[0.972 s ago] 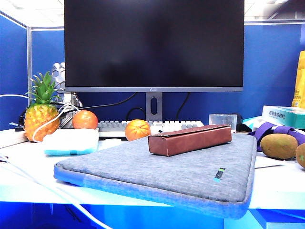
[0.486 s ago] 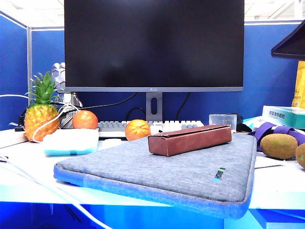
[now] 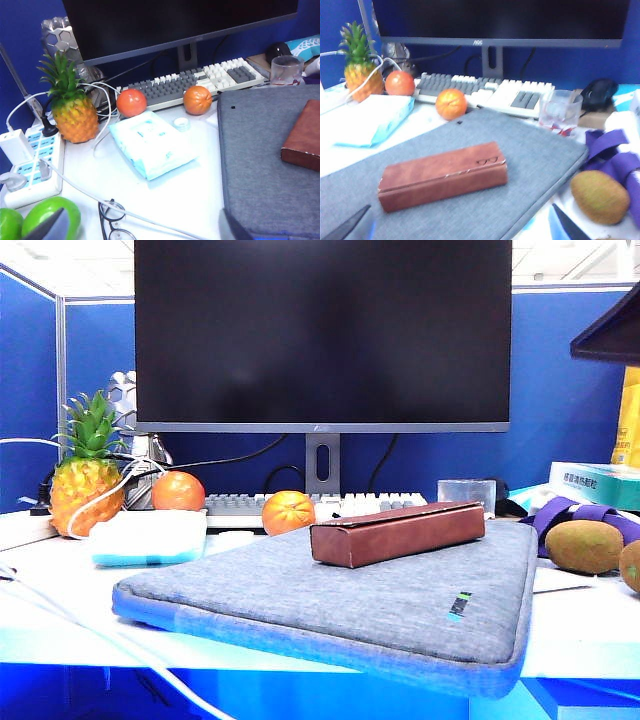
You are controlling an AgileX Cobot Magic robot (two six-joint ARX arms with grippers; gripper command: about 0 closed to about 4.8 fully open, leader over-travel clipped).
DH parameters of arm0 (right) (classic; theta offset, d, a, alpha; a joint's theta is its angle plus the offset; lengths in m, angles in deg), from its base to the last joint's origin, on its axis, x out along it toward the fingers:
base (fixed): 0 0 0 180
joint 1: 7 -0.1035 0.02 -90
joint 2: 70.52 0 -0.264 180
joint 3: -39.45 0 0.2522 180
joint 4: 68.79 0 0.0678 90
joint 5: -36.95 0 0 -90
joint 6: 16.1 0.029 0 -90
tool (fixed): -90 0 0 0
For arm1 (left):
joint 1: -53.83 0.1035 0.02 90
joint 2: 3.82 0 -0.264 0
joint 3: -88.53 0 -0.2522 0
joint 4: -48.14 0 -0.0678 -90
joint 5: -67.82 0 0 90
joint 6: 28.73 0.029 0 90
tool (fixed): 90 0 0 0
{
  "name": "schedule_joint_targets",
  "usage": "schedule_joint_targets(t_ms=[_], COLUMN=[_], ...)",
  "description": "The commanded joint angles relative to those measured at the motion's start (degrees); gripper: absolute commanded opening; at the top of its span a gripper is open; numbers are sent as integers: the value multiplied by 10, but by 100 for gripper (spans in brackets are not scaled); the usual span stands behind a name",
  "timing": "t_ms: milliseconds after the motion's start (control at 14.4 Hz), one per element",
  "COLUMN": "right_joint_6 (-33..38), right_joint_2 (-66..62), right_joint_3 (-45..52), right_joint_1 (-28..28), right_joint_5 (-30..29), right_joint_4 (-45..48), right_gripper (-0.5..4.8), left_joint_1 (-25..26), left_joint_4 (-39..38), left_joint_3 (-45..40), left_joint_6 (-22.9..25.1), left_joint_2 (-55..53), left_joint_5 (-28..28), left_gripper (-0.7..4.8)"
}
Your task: Close the glasses case.
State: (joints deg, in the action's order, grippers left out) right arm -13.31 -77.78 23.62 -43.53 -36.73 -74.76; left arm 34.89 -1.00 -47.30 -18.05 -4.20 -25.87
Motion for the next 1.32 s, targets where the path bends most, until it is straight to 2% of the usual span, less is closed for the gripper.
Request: schedule_joint_targets(t_ms=[69,208,417,486,694,764,1041,1319], right_joint_6=[2,2,2,2,2,2,2,2], right_joint_2=[3,10,71,72,72,72,72,72], right_joint_3=[-3,-3,-3,-3,4,4,4,4], right_joint_1=[68,133,182,195,201,201,201,201], right_joint_5=[-23,-20,-12,-10,-8,-8,-8,-8], right_joint_4=[8,5,-33,-31,-39,-45,-63,-63], right_gripper=[479,479,479,479,479,479,479,479], left_joint_1=[4,44,125,135,135,135,135,135], left_joint_4=[42,109,169,181,327,343,350,252], left_joint_3=[-24,-71,-129,-140,-213,-220,-252,-262], left_joint_6=[-2,-2,-2,-2,-2,-2,-2,-2], left_joint_2=[1,1,1,1,1,1,1,1], left_joint_5=[-2,30,39,36,39,39,39,39], left_gripper=[398,398,398,398,399,398,398,398])
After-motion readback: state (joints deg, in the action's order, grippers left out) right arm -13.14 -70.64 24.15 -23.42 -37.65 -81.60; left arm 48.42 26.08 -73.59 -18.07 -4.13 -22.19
